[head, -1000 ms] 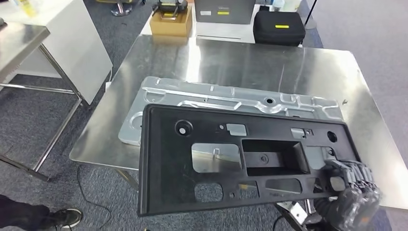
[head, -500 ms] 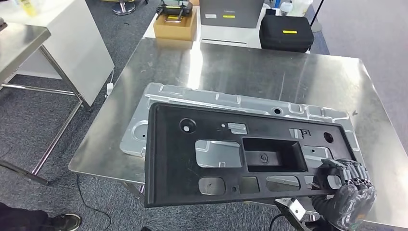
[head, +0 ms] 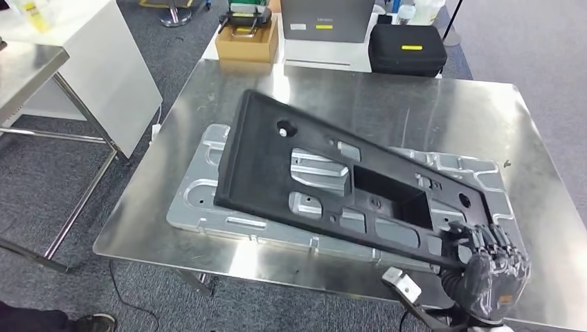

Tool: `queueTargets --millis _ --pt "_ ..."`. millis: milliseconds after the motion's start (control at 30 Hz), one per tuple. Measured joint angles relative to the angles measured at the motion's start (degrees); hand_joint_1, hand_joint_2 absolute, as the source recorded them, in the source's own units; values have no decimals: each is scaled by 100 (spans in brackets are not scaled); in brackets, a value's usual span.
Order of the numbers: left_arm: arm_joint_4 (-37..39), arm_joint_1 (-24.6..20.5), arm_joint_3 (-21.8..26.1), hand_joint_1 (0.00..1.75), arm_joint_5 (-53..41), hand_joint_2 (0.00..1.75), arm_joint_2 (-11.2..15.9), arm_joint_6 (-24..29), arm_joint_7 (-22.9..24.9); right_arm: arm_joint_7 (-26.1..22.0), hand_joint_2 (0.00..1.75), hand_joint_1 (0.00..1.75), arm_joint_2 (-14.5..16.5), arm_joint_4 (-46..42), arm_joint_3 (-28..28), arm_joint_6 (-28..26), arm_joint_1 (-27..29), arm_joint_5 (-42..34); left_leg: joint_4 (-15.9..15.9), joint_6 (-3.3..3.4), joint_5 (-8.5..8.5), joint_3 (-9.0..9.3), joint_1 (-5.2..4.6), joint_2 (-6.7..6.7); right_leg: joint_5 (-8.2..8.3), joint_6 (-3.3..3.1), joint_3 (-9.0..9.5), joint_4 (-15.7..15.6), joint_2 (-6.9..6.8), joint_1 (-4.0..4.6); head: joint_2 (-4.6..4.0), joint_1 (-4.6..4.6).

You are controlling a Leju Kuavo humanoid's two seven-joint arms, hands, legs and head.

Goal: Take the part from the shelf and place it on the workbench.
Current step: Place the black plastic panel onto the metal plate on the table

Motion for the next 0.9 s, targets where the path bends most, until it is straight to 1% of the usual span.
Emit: queueTargets --millis 67,100,167,233,300,367,400,433,467,500,533,600,633,667,700,733,800,833,867,900 --pt "0 2 -14 0 -41 0 -1 37 44 87 175 172 15 1 -71 0 -68 352 -56 67 32 12 7 2 4 63 1 -13 0 -8 0 2" --pt "0 3 -21 0 -66 0 -2 49 63 164 175 172 17 6 -101 0 -106 544 -92 106 53 31 19 4 -35 90 -14 34 -1 -12 0 4" --pt "0 -12 -35 0 -103 0 -5 56 91 365 175 172 17 30 -134 0 -193 899 -154 172 86 62 41 13 -239 126 -157 350 -3 -20 0 9" --pt "0 -24 -43 0 -117 0 -7 57 103 490 175 173 17 49 -142 0 -241 1068 -161 192 89 63 38 15 -400 136 -288 623 -3 -21 0 11" --pt "0 -27 -45 0 -119 0 -7 57 107 521 175 173 16 54 -142 0 -253 1104 -161 193 89 62 37 15 -437 139 -326 703 -3 -22 0 12" --pt "0 -33 -57 0 -132 0 -8 54 116 669 175 172 8 83 -142 0 -297 1255 -159 196 87 62 33 16 -565 149 -480 1014 -3 -24 0 11" --pt "0 -37 -72 0 -150 0 -8 51 134 901 175 172 -18 132 -138 0 -344 1457 -155 199 83 63 31 15 -613 157 -604 1243 -4 -26 0 11" --pt "0 -49 -102 0 -182 0 -14 45 161 1327 175 172 -113 239 -106 0 -446 1730 -139 194 69 68 28 8 -459 154 -570 1131 -4 -27 0 11" --pt "0 -62 -132 0 -219 0 -23 40 192 1774 175 171 -238 362 -65 0 -559 1963 -120 185 52 71 24 1 -281 139 -459 866 -4 -25 0 11" --pt "0 -82 -165 0 -257 0 -32 33 229 2259 175 171 -396 510 -14 0 -688 2173 -91 168 31 67 11 -8 -86 119 -320 518 -4 -15 0 11" --pt "0 -104 -198 0 -293 0 -41 25 260 2664 175 172 -582 665 41 0 -810 2261 -71 142 16 60 1 -14 95 94 -137 107 -3 -4 0 9" --pt "0 -130 -250 0 -333 0 -52 15 311 3199 175 172 -929 956 102 0 -963 2275 -72 98 17 47 -15 -15 85 65 -104 -6 2 19 0 7" --pt "0 -139 -276 0 -347 0 -56 12 332 3463 175 172 -1115 1117 137 1 -1023 2277 -74 72 10 42 -16 -15 95 44 -96 -16 0 3 0 6" --pt "0 -145 -296 0 -359 0 -60 11 349 3714 175 172 -1289 1277 180 1 -1076 2279 -41 46 -23 32 -16 -13 105 24 -84 -35 -2 -13 0 6" --pt "0 -153 -312 0 -371 0 -63 10 361 3953 175 171 -1456 1443 244 2 -1130 2280 84 20 -110 -19 -15 -9 114 -7 -73 -57 -6 -31 0 3" --pt "0 -162 -325 0 -379 0 -66 8 370 4171 175 171 -1612 1605 322 2 -1182 2281 326 -3 -250 -128 -10 -6 121 -33 -61 -75 -10 -45 0 2" --pt "0 -171 -355 0 -387 0 -70 2 383 4570 175 171 -1914 1961 525 2 -1278 2281 1043 -31 -577 -470 11 0 112 -69 -57 -79 -15 -34 0 -2" --pt "0 -173 -373 0 -387 0 -70 -1 389 4757 175 171 -2051 2141 647 2 -1309 2281 1347 -39 -669 -629 19 0 107 -74 -53 -77 -15 -29 0 -1" --pt "0 -173 -390 0 -387 0 -71 -3 393 4937 175 172 -2177 2311 776 2 -1328 2281 1477 -41 -655 -711 21 0 101 -78 -48 -75 -15 -25 0 -2" --pt "0 -174 -405 0 -389 0 -72 -2 398 5102 175 171 -2296 2469 913 2 -1337 2281 1399 -34 -536 -695 22 0 93 -76 -38 -72 -14 -23 0 -2"
